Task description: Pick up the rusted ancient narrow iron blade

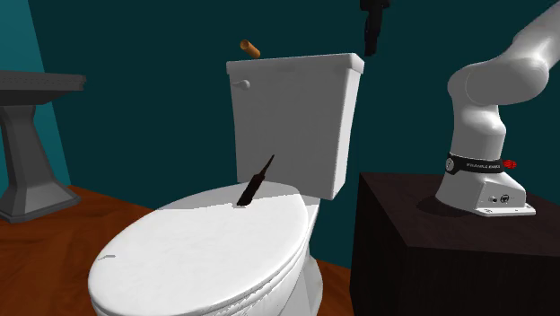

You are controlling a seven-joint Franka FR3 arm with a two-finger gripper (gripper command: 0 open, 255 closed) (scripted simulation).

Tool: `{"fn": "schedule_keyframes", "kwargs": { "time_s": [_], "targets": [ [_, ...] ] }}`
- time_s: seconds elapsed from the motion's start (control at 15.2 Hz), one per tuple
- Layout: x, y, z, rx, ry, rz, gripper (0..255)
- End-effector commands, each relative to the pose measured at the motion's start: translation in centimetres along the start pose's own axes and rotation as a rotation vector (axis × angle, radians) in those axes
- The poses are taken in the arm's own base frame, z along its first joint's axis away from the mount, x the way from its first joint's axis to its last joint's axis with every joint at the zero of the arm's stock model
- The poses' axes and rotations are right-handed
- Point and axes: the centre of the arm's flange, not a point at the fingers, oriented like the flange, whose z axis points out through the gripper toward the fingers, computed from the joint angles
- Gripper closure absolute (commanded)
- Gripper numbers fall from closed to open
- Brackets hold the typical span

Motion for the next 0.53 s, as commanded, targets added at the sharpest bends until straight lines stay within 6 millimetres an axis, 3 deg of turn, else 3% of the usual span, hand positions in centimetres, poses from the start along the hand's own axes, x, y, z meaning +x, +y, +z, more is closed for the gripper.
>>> {"fn": "schedule_keyframes", "kwargs": {
  "time_s": [0.0, 0.46],
  "targets": [
    [0.0, 0.0, 0.0, 0.0, 0.0, 0.0, 0],
    [6.1, 1.1, 6.8, -0.048, -0.01, -0.18, 0]
  ]
}}
